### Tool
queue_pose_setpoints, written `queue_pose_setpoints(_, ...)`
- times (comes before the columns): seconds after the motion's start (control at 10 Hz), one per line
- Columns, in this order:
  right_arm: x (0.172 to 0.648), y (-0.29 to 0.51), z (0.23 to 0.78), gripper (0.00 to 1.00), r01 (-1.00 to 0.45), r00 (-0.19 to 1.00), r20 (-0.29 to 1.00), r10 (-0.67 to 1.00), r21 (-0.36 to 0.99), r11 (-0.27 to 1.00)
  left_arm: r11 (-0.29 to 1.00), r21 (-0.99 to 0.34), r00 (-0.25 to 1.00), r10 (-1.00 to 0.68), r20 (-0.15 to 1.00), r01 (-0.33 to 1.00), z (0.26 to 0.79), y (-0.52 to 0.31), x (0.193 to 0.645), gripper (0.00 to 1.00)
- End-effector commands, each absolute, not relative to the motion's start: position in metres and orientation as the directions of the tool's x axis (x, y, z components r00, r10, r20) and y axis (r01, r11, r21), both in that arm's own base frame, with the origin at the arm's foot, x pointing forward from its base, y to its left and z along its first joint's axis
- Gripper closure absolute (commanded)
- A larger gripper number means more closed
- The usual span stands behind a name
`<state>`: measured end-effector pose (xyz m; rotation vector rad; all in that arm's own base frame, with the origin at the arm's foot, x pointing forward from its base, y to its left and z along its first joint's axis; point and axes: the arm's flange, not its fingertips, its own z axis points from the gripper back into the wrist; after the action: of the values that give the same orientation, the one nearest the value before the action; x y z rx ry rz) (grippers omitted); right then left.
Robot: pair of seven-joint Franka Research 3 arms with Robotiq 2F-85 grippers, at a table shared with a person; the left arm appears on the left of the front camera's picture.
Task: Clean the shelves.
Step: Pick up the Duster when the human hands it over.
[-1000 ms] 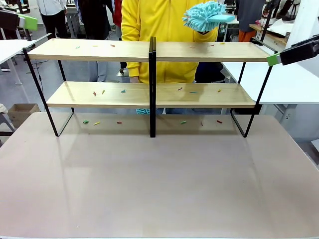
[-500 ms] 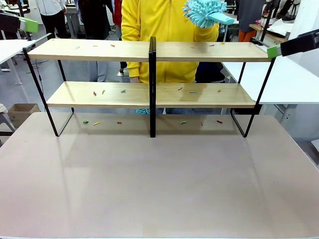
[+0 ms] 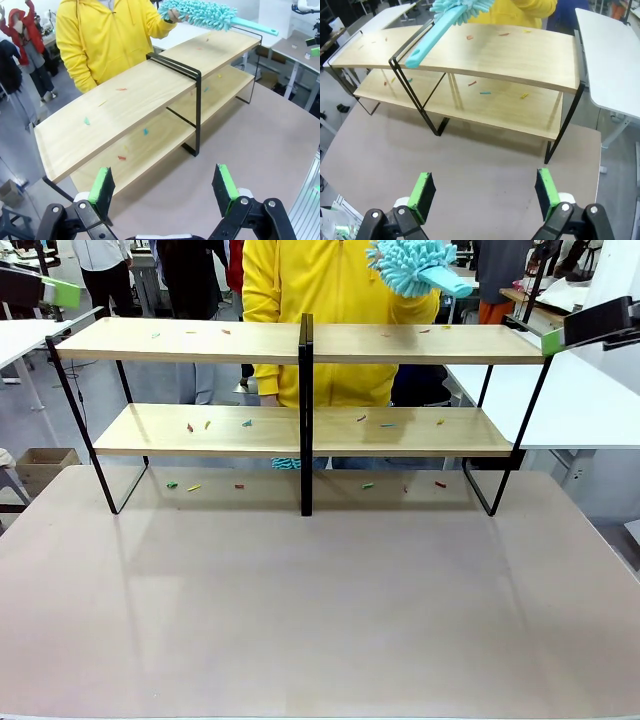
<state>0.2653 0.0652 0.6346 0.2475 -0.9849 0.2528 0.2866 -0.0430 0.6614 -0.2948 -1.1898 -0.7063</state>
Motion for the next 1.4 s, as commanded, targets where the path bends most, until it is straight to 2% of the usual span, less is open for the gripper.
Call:
queue_pose_setpoints(0.0,0.266,0.065,0.634,0.0,-0.321,0.529,0.842,0.104,0.085,0.943,0.752,0.15,0.189,-0.345,0.919,0.641,0.662,-0.043,0.286,0.0)
queue_pose_setpoints(0.8,0.265,0.065,0.634,0.0,-0.321,0.529,0.843,0.099,0.09,0.943,0.752,0.15,0.189,-0.345,0.919,0.641,0.662,-0.043,0.286,0.0)
queue_pose_setpoints(0.9,0.301,0.073,0.657,0.0,-0.413,0.635,0.772,0.027,0.309,0.856,0.752,0.15,0.189,-0.345,0.919,0.641,0.662,-0.043,0.286,0.0)
queue_pose_setpoints(1.0,0.339,0.067,0.683,0.0,-0.386,0.769,0.631,-0.1,0.584,0.714,0.752,0.15,0.189,-0.345,0.919,0.641,0.662,-0.043,0.286,0.0)
queue_pose_setpoints(1.1,0.373,0.045,0.7,0.0,-0.295,0.799,0.537,-0.271,0.742,0.602,0.752,0.15,0.189,-0.345,0.919,0.641,0.662,-0.043,0.286,0.0)
queue_pose_setpoints(1.2,0.386,0.027,0.706,0.0,-0.21,0.831,0.365,-0.42,0.904,0.372,0.752,0.15,0.189,-0.345,0.919,0.641,0.662,-0.043,0.286,0.0)
queue_pose_setpoints(1.3,0.327,0.063,0.668,0.0,-0.378,0.663,0.742,-0.101,0.448,0.81,0.752,0.15,0.189,-0.345,0.919,0.641,0.662,-0.043,0.286,0.0)
